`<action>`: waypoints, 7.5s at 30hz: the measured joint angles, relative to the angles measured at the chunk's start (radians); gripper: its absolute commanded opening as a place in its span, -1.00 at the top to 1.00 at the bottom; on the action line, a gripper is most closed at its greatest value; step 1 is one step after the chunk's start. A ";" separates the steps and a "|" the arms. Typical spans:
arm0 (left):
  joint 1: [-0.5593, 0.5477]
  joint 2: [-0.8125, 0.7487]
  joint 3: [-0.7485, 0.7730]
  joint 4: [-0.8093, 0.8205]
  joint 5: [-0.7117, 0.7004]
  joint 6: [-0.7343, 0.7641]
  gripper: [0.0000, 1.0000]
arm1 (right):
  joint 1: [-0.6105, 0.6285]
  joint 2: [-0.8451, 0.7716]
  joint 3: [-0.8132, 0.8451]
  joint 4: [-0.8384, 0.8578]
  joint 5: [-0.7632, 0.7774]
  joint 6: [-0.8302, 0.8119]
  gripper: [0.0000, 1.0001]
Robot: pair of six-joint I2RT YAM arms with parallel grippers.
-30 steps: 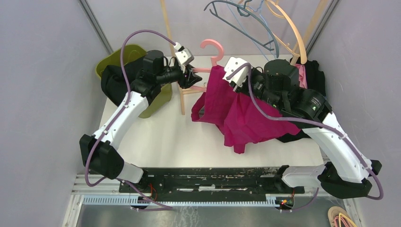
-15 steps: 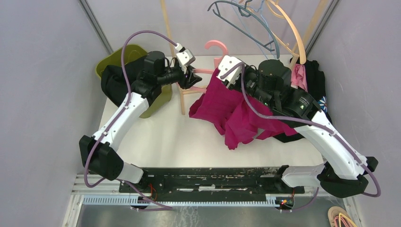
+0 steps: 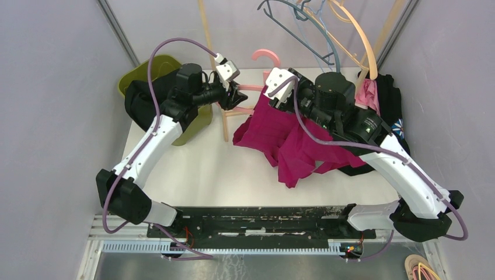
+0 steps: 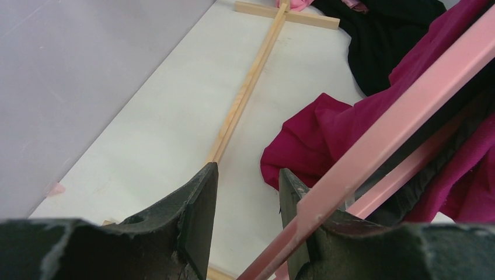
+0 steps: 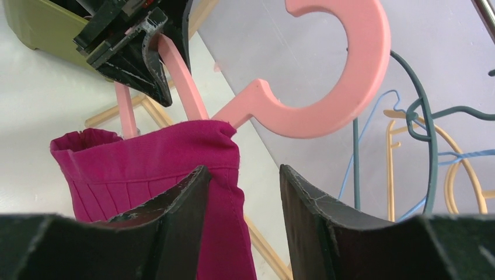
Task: Remove the skirt from the hanger
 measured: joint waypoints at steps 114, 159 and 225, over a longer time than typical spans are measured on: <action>0.024 -0.082 -0.013 -0.010 -0.029 0.046 -0.30 | -0.044 0.109 0.154 -0.257 -0.064 0.128 0.99; 0.040 -0.084 0.031 0.195 0.042 -0.093 0.94 | -0.045 0.086 0.168 -0.206 -0.124 0.262 0.26; 0.023 -0.092 0.008 0.328 0.300 -0.288 0.94 | -0.038 -0.019 0.089 -0.377 -0.140 0.270 0.99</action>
